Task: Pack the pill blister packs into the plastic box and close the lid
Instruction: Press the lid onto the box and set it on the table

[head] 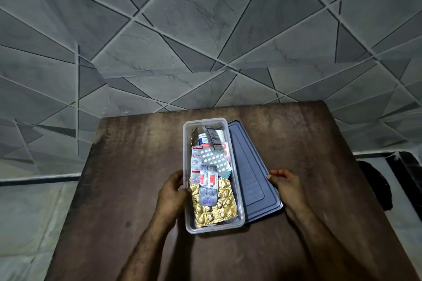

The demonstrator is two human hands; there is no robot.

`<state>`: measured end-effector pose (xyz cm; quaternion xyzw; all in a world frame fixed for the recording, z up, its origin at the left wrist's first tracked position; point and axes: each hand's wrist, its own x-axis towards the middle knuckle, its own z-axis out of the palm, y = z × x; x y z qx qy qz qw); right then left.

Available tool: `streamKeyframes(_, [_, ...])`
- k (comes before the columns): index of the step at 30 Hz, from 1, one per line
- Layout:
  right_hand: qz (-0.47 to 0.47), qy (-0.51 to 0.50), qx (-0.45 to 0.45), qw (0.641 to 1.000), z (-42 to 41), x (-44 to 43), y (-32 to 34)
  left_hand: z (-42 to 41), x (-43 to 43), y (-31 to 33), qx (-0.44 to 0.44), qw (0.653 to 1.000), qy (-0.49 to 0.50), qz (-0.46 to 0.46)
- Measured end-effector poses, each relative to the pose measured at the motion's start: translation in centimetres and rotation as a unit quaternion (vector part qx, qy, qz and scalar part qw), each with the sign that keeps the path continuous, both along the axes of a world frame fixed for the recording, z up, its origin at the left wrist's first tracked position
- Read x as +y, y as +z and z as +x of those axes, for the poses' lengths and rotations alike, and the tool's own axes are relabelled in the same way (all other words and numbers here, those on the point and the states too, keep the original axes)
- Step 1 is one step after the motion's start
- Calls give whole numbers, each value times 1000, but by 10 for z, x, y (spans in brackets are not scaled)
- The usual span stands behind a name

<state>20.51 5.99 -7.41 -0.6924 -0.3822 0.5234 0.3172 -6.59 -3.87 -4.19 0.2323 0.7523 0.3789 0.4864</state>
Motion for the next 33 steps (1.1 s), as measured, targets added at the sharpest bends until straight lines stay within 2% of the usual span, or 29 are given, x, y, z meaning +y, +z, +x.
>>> streamKeyframes(4, [6, -28, 40, 999, 15, 4, 7, 3, 1, 1, -8, 1000, -5, 6])
streamKeyframes(10, [41, -71, 52, 995, 26, 13, 36, 8, 2, 1, 5, 1000, -18, 4])
streamKeyframes(21, [211, -16, -60, 976, -18, 2, 102, 17, 8, -2, 25, 999, -39, 8])
streamKeyframes(26, [325, 30, -188, 926, -46, -14, 101, 17, 13, -2, 54, 998, -41, -8])
streamKeyframes(28, [379, 49, -229, 895, -55, -21, 99, 17, 17, 2, 104, 994, -45, -3])
streamKeyframes(31, [429, 81, -275, 857, -67, -34, 94, 19, 28, 12, 228, 972, -30, 59])
streamKeyframes(33, [443, 98, -282, 846, -76, -42, 89, 24, 36, 25, 216, 970, -24, 110])
